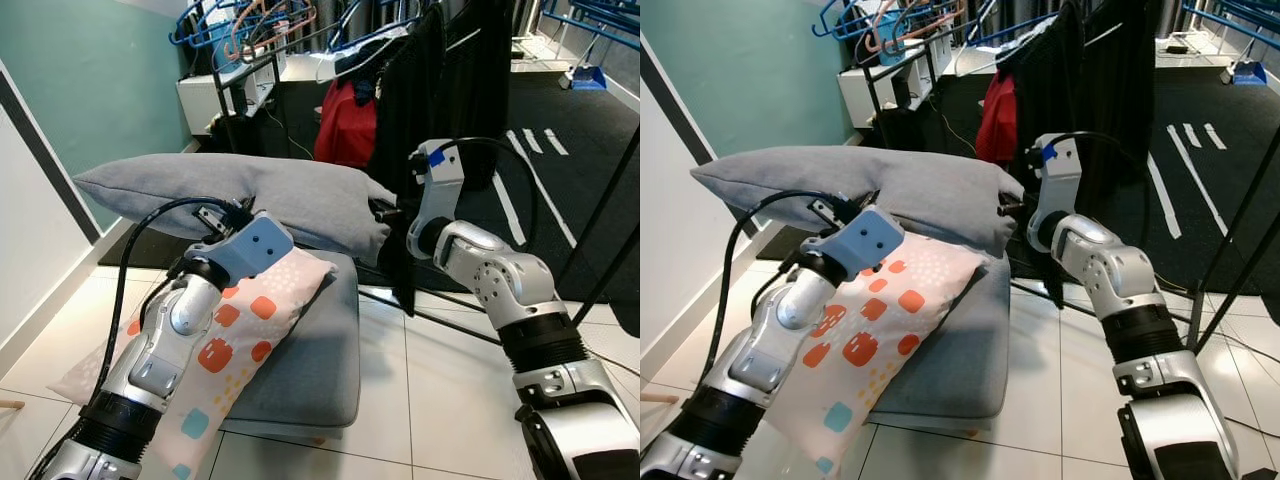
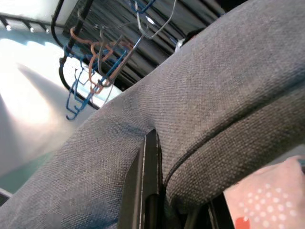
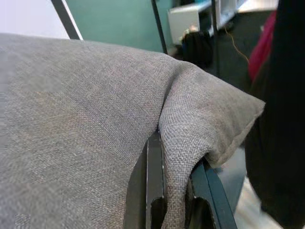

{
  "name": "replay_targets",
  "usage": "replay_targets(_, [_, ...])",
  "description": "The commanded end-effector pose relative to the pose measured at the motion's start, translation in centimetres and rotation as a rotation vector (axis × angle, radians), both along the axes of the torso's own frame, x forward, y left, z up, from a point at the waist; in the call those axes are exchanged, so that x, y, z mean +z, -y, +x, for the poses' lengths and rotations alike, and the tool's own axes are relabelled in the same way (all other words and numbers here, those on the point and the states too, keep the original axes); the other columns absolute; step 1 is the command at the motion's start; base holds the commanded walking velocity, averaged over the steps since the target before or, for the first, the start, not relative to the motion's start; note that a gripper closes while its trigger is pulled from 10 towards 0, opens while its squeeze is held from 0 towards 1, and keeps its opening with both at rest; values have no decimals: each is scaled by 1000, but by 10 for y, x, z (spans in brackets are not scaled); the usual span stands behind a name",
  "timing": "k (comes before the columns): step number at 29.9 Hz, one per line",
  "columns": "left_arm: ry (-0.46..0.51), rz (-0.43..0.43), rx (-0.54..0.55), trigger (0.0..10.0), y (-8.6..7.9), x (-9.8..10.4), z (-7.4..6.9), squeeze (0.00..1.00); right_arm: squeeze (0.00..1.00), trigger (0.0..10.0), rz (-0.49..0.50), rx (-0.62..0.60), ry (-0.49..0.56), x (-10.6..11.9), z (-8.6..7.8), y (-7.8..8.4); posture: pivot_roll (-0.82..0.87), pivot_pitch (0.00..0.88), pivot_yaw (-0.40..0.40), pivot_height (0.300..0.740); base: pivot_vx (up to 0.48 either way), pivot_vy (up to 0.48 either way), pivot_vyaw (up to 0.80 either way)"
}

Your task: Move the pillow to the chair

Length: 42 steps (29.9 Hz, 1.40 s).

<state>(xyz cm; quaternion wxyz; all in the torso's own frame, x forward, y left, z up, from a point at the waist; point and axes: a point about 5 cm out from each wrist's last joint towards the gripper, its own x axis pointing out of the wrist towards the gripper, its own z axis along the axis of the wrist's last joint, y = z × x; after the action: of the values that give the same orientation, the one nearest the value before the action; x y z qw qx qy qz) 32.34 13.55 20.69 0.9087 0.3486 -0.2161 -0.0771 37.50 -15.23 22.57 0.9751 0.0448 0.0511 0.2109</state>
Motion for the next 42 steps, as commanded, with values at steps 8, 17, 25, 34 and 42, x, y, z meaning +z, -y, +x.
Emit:
replay_targets(8, [-229,-689,267,8745,-55,-23,-4,0,0,10000,143,70,-18,-33,-12,-3,-202,0,22,740,0,0,400])
replay_targets(17, [-304,-787,404,7490,-76,-55,-26,0,0,10000,390,114,53,-22,-11,0,-206,0,8,740,0,0,794])
replay_targets(25, [-317,-741,454,6510,-88,-55,-33,0,0,10000,519,112,85,-13,-10,5,-208,0,9,740,0,0,794])
replay_targets(34, [-317,-763,330,8510,-56,-48,-29,0,0,10000,385,274,36,-34,-22,-37,-203,0,7,740,0,0,794])
replay_targets(42, [-345,-767,255,10000,-37,-46,-27,0,0,10000,355,326,18,-41,-26,-51,-193,0,5,740,0,0,794])
